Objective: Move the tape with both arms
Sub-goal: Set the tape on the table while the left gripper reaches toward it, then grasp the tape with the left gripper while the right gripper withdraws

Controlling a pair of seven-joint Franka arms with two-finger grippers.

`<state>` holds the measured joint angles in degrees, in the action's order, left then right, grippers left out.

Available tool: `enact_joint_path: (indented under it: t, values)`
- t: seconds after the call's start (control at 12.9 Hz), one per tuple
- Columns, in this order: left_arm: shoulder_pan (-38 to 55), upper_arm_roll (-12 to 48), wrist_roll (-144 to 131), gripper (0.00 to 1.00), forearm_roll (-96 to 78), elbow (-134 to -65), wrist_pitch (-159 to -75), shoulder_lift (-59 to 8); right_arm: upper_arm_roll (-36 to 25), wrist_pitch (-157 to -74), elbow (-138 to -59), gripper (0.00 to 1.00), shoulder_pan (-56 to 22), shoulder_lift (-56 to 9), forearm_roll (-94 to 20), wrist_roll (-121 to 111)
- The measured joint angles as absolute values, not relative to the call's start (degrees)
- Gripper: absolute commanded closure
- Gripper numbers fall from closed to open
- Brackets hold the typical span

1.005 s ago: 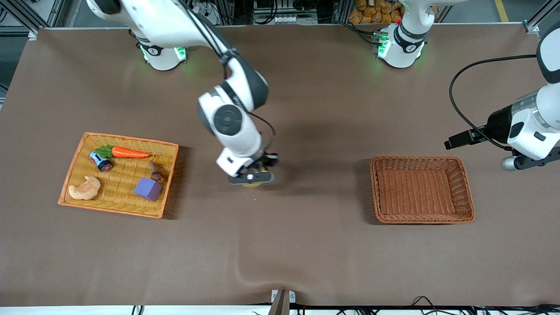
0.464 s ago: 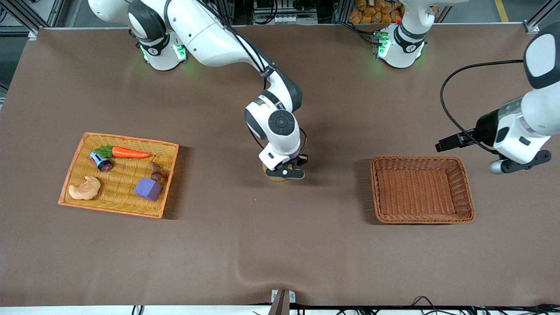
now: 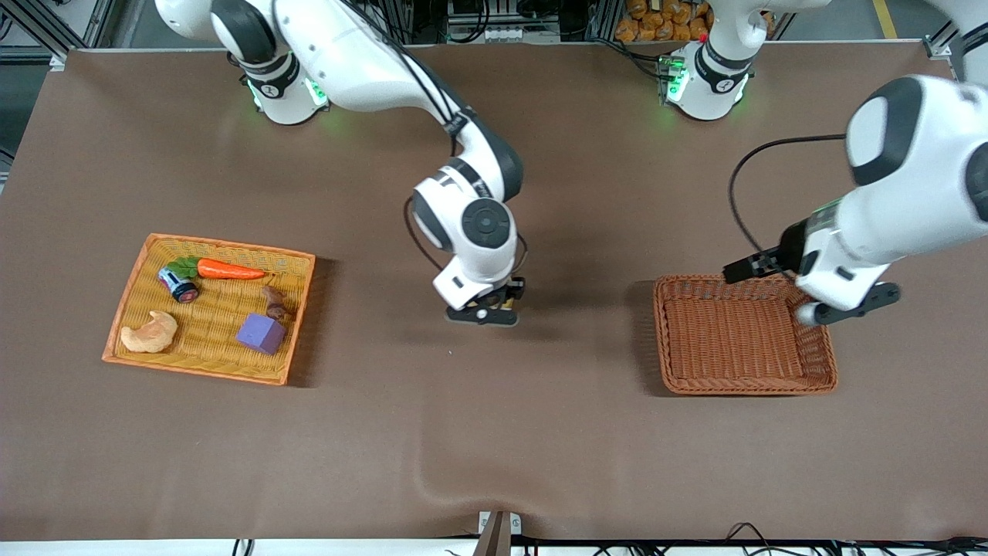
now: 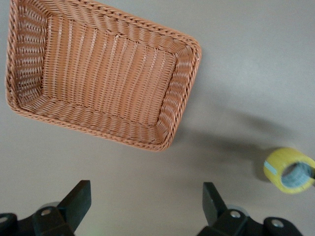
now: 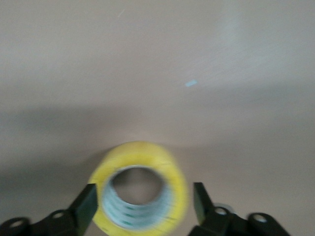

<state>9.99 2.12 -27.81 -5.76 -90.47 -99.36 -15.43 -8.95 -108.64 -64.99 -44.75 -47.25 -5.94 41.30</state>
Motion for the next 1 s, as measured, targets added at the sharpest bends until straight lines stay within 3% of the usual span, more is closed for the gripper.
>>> enact_joint_path:
  t: [0.15, 0.54, 0.77, 1.0]
  values:
    - [13.73, 2.20, -32.88, 0.00, -3.41, -90.52, -101.27, -18.39, -9.16, -104.80, -67.53, 0.00, -40.53, -40.21, -5.95, 39.19]
    - [24.65, 2.41, -50.55, 0.00, -0.19, -90.36, -105.96, -25.54, -9.42, -108.65, -87.84, 0.00, -29.24, -19.88, -5.94, 24.84]
    - [29.01, 2.49, -55.50, 0.00, -0.18, -89.26, -106.28, -27.40, -9.45, -107.40, -94.15, 0.00, -23.31, -12.64, -5.94, 17.61]
    - [34.58, 2.73, -59.98, 0.00, -0.19, -87.41, -106.98, -31.23, -9.61, -102.53, -94.67, 0.00, -17.33, -8.42, -5.87, 14.78]
